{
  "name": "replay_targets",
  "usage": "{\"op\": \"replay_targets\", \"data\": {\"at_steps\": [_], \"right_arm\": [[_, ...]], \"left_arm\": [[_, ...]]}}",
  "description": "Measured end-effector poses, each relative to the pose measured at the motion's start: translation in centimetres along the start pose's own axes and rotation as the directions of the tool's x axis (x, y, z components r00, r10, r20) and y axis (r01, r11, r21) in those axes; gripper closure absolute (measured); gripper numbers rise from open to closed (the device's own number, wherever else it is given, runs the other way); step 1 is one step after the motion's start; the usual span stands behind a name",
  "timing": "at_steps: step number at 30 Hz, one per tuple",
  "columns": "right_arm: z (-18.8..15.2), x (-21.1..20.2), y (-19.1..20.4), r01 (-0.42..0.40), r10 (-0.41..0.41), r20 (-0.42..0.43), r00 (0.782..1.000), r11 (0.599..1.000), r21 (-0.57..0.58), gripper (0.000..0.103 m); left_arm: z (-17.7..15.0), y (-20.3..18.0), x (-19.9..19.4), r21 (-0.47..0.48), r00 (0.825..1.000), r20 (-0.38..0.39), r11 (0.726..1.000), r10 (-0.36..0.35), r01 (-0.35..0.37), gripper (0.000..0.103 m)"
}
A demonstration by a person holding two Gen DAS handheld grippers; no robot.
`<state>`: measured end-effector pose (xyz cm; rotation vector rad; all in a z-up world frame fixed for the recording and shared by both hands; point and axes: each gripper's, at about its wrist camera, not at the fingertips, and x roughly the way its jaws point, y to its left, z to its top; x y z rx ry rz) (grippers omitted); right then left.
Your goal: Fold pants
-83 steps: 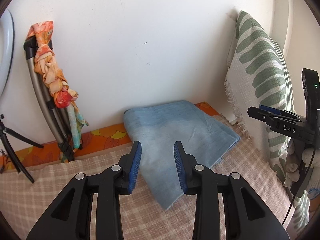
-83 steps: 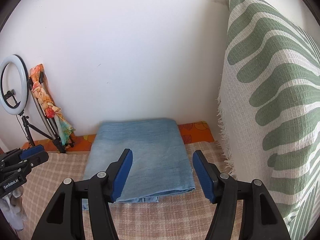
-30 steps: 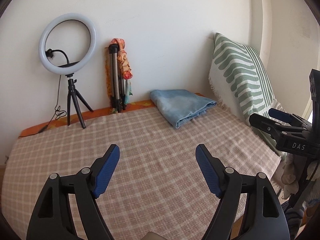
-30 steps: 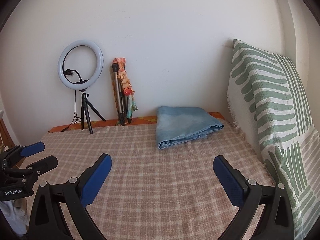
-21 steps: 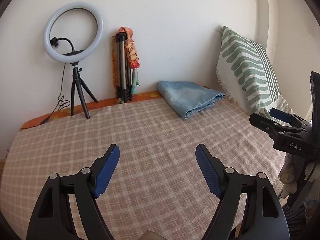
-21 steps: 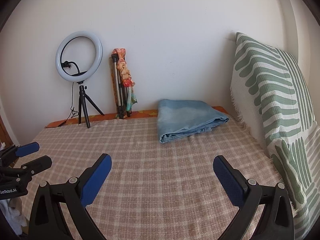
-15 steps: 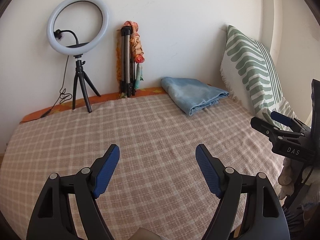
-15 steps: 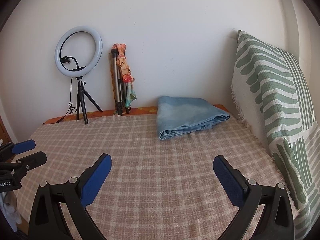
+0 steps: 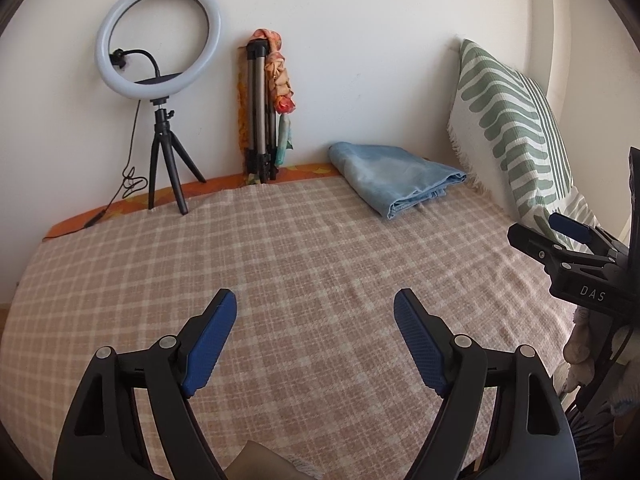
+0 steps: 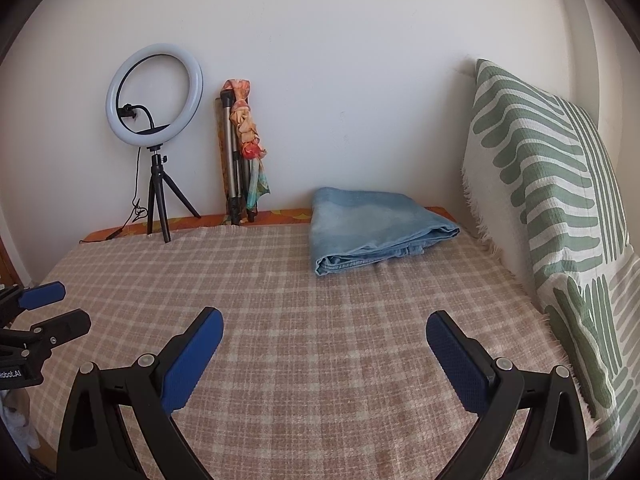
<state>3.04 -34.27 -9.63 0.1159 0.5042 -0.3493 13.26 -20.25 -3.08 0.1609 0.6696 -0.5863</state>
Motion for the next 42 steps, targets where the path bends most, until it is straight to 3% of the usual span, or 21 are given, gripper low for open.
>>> {"op": "replay_targets", "data": {"at_steps": [9, 42], "right_arm": [[-0.02, 0.16, -0.06, -0.006, 0.006, -0.002, 1.000, 1.000, 0.008, 0.000], [-0.03, 0.89, -0.45, -0.025, 0.025, -0.020, 0.999, 0.999, 0.044, 0.000]], "left_arm": [[0.06, 0.01, -0.16, 0.005, 1.000, 0.006, 1.000, 0.007, -0.007, 0.018], [0.18, -0.41, -0.19, 0.012, 1.000, 0.002, 1.000, 0.015, -0.016, 0.017]]}}
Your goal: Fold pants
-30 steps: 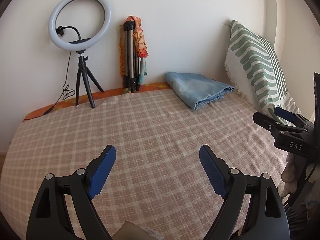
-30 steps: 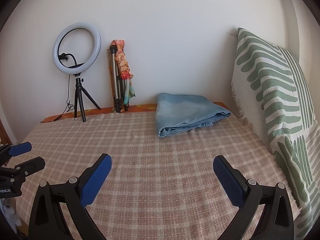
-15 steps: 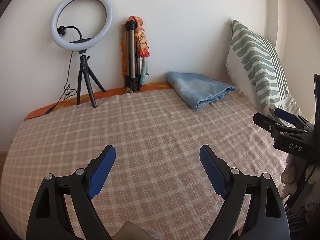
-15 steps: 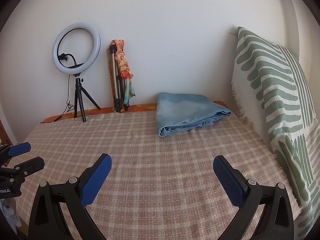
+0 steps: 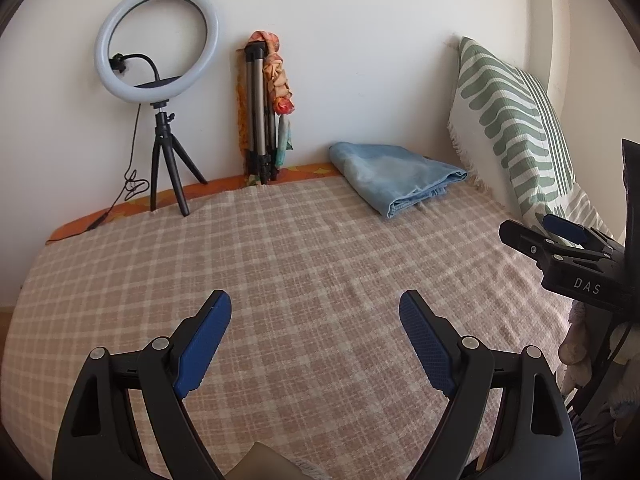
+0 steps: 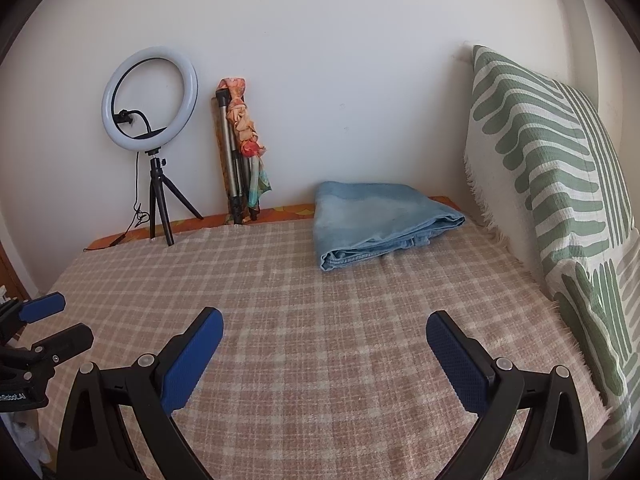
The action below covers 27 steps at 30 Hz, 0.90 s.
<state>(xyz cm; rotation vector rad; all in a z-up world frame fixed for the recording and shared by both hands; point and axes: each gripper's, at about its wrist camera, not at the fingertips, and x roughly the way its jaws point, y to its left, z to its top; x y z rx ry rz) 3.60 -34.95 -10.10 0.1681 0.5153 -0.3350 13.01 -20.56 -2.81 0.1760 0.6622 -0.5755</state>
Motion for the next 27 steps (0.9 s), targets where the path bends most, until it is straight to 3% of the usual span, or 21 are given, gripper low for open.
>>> {"op": "replay_targets", "data": {"at_steps": [27], "right_arm": [[0.13, 0.01, -0.67, -0.014, 0.014, -0.004, 1.000, 1.000, 0.027, 0.000]], "left_arm": [[-0.02, 0.02, -0.24, -0.012, 0.999, 0.040, 1.000, 0.003, -0.002, 0.017]]}}
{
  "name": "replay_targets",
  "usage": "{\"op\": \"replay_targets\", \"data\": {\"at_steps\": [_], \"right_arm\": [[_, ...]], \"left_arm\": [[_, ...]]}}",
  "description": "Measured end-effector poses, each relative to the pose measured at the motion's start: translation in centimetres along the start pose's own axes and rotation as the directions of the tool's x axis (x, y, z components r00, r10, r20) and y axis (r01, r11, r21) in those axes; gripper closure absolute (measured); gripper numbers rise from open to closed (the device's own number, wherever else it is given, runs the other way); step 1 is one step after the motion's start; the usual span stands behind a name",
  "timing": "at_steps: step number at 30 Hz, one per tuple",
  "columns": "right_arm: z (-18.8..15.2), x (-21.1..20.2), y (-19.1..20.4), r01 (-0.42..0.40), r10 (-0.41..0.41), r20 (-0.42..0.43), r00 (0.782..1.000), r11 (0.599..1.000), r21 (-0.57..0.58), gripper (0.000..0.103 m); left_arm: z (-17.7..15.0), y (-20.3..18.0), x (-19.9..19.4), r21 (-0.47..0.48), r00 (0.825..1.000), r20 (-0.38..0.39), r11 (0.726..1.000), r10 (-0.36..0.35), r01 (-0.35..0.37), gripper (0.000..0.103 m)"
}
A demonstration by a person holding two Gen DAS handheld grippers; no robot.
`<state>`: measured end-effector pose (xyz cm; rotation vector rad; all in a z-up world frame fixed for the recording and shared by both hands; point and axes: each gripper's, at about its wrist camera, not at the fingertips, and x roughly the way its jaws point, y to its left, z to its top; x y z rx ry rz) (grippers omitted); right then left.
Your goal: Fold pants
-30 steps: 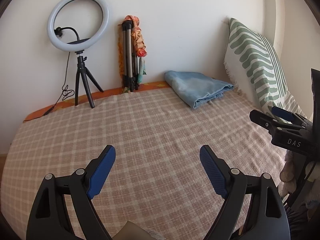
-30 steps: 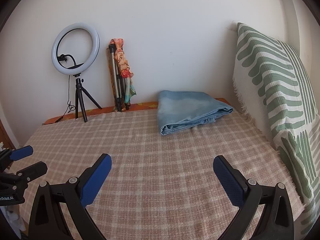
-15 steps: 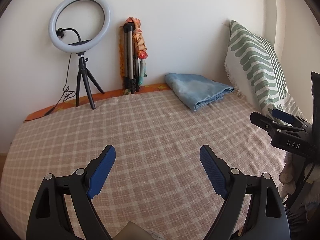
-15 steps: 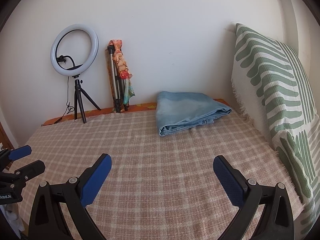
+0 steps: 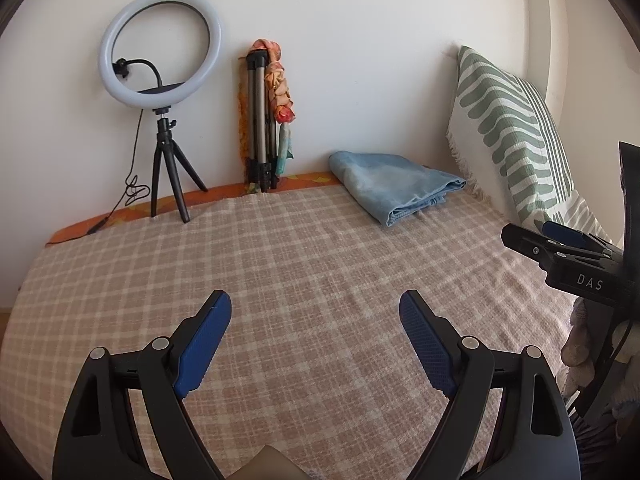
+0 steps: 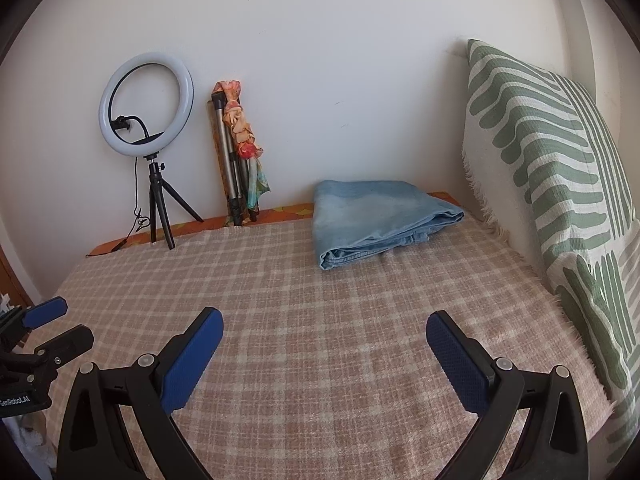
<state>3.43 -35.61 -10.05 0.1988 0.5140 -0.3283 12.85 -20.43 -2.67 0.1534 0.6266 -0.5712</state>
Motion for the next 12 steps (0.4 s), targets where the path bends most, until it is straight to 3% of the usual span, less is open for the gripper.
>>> {"op": "replay_targets", "data": {"at_steps": [12], "right_arm": [[0.07, 0.05, -0.11, -0.005, 0.005, -0.003, 1.000, 1.000, -0.003, 0.000]], "left_arm": [[-0.04, -0.17, -0.07, 0.013, 1.000, -0.003, 1.000, 0.001, -0.001, 0.017]]}}
